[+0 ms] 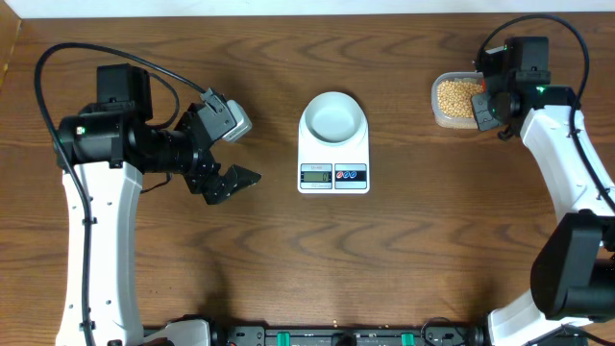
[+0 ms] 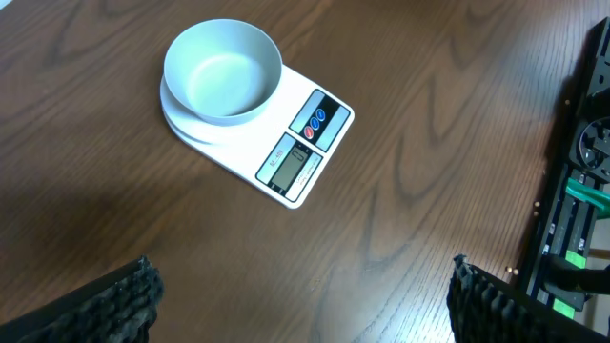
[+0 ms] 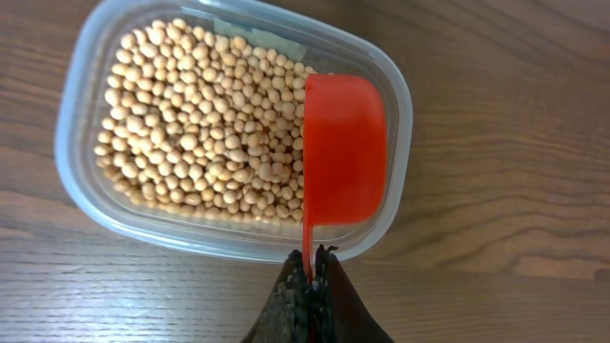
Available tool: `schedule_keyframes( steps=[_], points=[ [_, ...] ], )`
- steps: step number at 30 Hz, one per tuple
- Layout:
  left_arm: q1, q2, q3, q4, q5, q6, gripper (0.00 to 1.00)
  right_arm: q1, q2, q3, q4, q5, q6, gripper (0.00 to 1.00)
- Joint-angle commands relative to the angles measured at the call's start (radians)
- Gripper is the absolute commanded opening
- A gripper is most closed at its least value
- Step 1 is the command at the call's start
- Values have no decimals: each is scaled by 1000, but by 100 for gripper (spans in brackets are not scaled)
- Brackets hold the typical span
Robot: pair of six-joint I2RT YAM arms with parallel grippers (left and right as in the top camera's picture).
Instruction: Scoop item into bowl and weigh 50g on scale
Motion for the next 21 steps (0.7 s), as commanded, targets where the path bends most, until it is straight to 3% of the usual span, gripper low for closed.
schedule_keyframes(
  steps=[1, 21],
  points=[
    [3, 0, -6, -6, -3, 10, 98, 5, 14, 3, 3, 29, -20, 1],
    [3, 0, -6, -6, -3, 9, 98, 11, 55, 2, -37, -90, 4, 1]
  ],
)
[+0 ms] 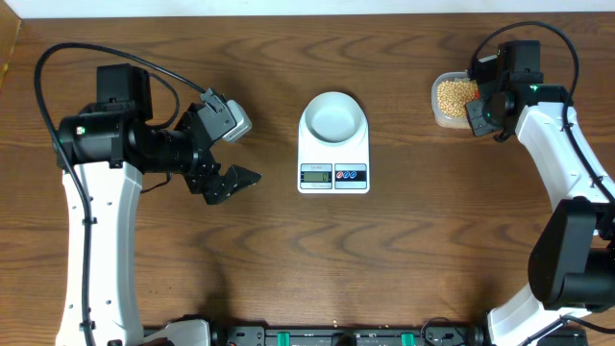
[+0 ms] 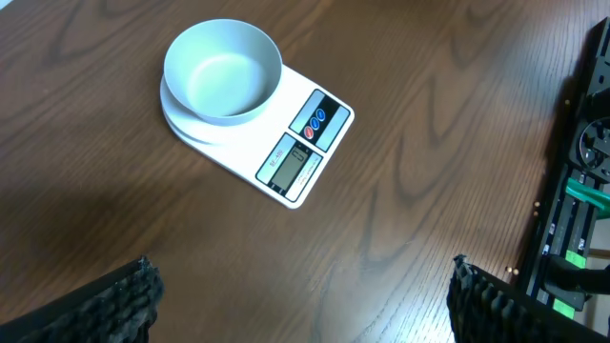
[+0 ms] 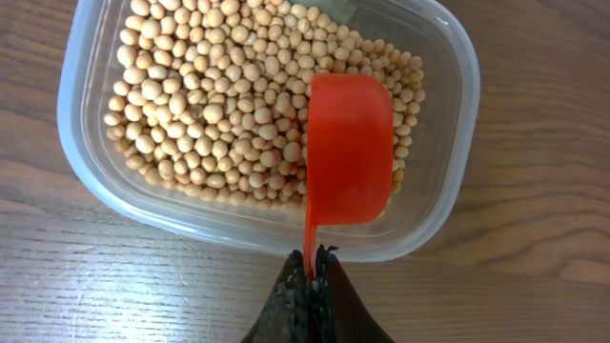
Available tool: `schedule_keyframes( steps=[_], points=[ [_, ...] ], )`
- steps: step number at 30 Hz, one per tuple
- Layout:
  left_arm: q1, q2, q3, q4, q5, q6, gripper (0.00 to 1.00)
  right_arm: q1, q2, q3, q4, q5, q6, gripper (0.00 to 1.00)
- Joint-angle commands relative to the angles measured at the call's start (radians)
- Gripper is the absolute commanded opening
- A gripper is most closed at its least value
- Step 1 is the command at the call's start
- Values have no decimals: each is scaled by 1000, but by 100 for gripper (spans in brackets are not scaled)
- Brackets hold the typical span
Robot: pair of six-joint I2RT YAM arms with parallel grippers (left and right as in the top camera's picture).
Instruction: Scoop item into bowl and weigh 50g on scale
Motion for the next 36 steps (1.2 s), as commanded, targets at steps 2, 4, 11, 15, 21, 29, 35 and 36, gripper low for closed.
schedule_keyframes(
  steps=[2, 4, 11, 15, 21, 29, 35, 36],
  points=[
    [3, 0, -6, -7, -3, 10, 98, 11, 11, 2, -10, -71, 13, 1],
    [3, 0, -6, -7, -3, 10, 98, 10, 11, 2, -10, -109, 16, 1],
    [3, 0, -6, -7, -3, 10, 98, 10, 26, 2, -9, -134, 19, 1],
    [3, 0, -6, -7, -3, 10, 98, 10, 51, 2, -10, -134, 20, 1],
    [3, 0, -6, -7, -3, 10, 98, 10, 61, 2, -6, -224, 27, 1],
    [3, 0, -6, -7, -3, 10, 98, 10, 69, 2, 3, -246, 93, 1],
    [3, 0, -6, -7, -3, 10, 98, 10, 69, 2, 4, -294, 121, 1],
    [3, 0, -6, -7, -3, 10, 98, 10, 69, 2, 5, -294, 129, 1]
  ],
)
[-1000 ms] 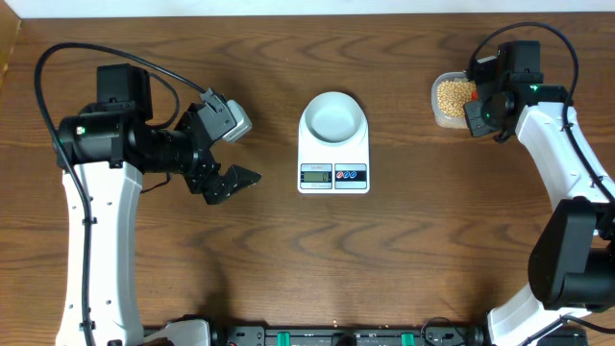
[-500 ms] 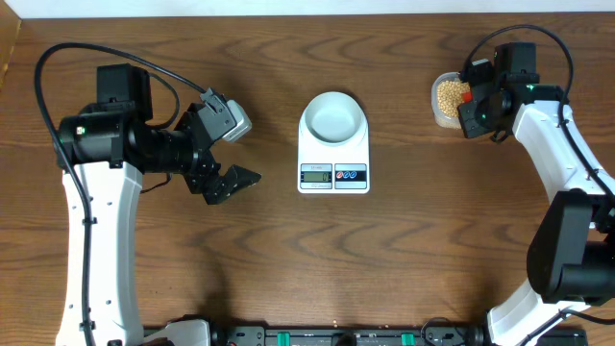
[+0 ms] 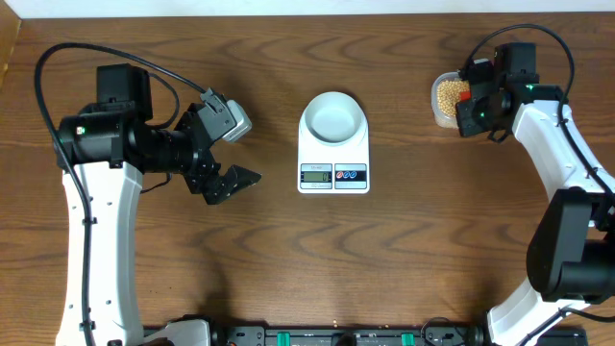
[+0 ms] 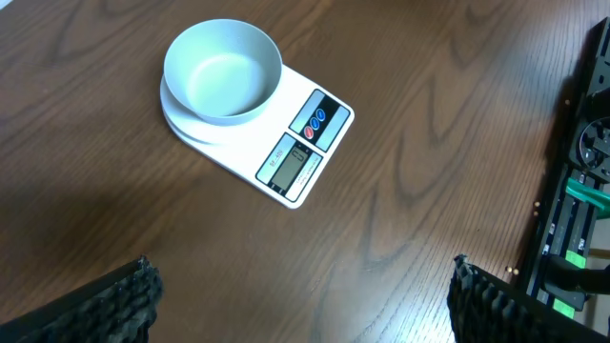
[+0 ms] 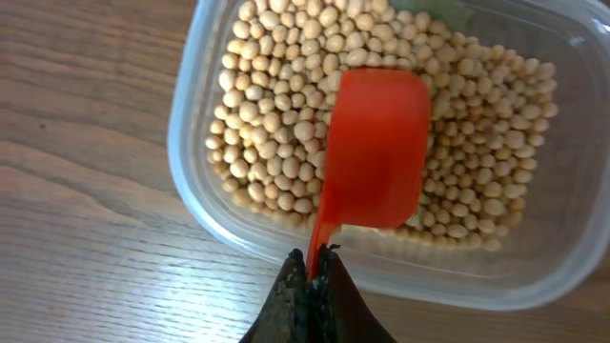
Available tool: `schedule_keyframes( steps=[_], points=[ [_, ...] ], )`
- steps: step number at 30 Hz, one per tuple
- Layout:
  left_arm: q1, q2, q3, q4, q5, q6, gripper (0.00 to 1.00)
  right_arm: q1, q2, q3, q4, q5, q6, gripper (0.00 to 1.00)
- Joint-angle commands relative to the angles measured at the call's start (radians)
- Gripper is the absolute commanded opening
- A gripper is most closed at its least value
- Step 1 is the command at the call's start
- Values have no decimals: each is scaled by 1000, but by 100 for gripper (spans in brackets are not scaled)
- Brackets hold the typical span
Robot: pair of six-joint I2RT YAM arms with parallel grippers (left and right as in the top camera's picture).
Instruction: Scoop item into bowl and weigh 50g on scale
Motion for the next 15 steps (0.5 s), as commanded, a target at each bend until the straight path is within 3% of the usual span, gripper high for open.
schedule_keyframes(
  steps=[1, 15],
  points=[
    [3, 0, -6, -6, -3, 10, 98, 10, 26, 2, -9, -95, 53, 1],
    [3, 0, -6, -6, -3, 9, 98, -13, 26, 2, -6, -163, 150, 1]
  ],
)
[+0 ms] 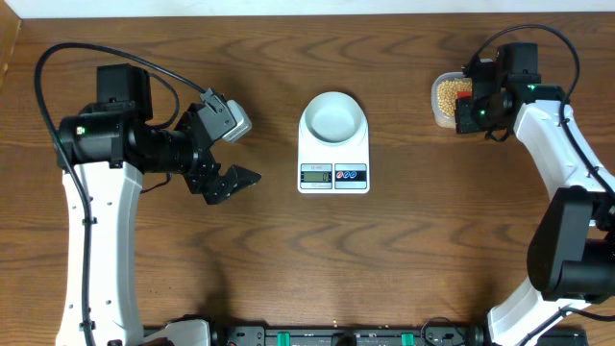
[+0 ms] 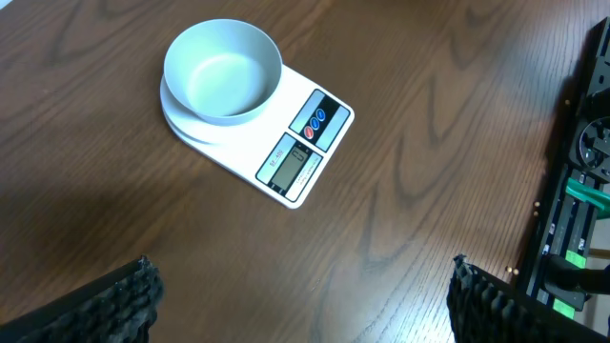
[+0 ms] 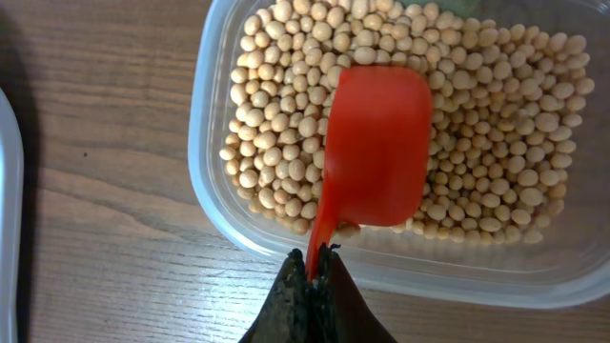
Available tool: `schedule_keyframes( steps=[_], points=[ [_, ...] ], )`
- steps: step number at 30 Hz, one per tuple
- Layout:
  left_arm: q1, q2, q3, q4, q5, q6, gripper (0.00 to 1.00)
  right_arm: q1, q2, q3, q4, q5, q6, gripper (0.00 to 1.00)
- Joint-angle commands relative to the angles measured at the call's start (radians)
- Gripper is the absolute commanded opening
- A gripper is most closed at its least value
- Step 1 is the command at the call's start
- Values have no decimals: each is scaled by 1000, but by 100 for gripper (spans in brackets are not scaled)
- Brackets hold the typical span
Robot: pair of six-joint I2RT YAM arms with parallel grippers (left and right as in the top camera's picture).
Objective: Scoop item into bowl and weigh 50g on scale
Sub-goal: 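Drag the red scoop through the soybeans with the right gripper to fill it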
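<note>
A clear plastic tub (image 3: 238,229) of soybeans (image 3: 276,114) sits at the table's far right, also seen as the tub (image 1: 442,101). My right gripper (image 3: 314,259) is shut on the thin handle of a red scoop (image 3: 376,143), whose empty cup lies over the beans. The white bowl (image 1: 333,115) stands empty on the white scale (image 1: 333,173) at mid-table; bowl (image 2: 222,71) and scale (image 2: 295,152) also show in the left wrist view. My left gripper (image 1: 231,180) hangs open, left of the scale, holding nothing.
Bare brown wood surrounds the scale. A black rail with connectors (image 1: 336,336) runs along the front edge. The left arm's white link (image 1: 91,240) stands at the left side.
My right gripper with the red scoop has shifted a little relative to the tub, so more of the tub's left wall and the table beside it show. The left arm is unmoved.
The scoop first lay at the tub's right side, held by its handle. At each later moment it sat further toward the tub's left part, over the beans. The bowl stayed empty and the left gripper stayed open and still.
</note>
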Motion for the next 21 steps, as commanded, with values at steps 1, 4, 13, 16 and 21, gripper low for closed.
schedule_keyframes(
  steps=[1, 4, 13, 16, 21],
  points=[
    [3, 0, -6, -6, -3, 9, 98, 0, 25, 2, -9, -99, 29, 1],
    [3, 0, -6, -6, -3, 10, 98, -8, 25, 2, -9, -105, 47, 1],
    [3, 0, -6, -6, -3, 10, 98, -60, 25, 2, -8, -207, 90, 1],
    [3, 0, -6, -6, -3, 10, 98, -90, 25, 2, -5, -262, 100, 1],
    [3, 0, -6, -6, -3, 9, 98, -133, 25, 2, 2, -312, 126, 1]
  ],
)
